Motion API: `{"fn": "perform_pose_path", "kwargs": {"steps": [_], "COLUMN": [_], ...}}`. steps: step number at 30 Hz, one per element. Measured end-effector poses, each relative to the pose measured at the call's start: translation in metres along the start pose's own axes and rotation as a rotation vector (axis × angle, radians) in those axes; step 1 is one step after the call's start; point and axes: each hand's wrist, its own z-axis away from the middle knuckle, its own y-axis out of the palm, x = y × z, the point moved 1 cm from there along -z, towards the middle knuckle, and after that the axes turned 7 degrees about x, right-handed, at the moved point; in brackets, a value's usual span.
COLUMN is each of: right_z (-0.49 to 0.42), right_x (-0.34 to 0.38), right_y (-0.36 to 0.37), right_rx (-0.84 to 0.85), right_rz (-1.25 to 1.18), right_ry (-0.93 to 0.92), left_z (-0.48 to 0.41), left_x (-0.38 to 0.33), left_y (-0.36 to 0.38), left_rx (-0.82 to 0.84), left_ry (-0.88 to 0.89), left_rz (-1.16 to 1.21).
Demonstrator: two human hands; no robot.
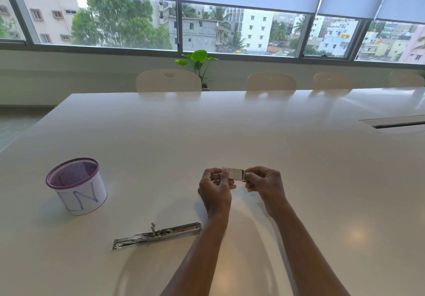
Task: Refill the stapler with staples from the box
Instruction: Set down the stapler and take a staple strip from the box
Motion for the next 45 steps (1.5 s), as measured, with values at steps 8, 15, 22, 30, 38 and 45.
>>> {"fn": "perform_pose_path", "kwargs": {"steps": [8,15,22,30,38,45], "right_z": [0.000,0.004,0.004,0.005,0.016,0.017], "right_x": [0.007,0.012,0.014,0.020,0.024,0.016], "right_y": [0.008,0.005,0.005,0.012,0.019,0.024], "right_rx": [-0.092,-0.068,-0.135,-0.132,-0.053,-0.067], "right_rz": [0.283,0.141,0.209,0.587,0.934,0.880], "right_ry": [-0.075,-0.027,-0.084,-0.197,-0.336,-0.259], "left_z": [-0.002,-0.003,-0.003,-0.003,-0.002,-0.002], "left_x": [0.002,0.001,0.000,-0.002,-0.002,-0.003], "left_y": [0.000,0.000,0.000,0.000,-0.001,-0.002], "left_rx": [-0.002,-0.006,-0.012,-0.011,-0.013,0.019], "left_ry": [-0.043,-0.067,-0.095,-0.112,-0.132,-0.176], "left_rz": [0.034,0.072,0.067,0.066,0.091,0.165]}}
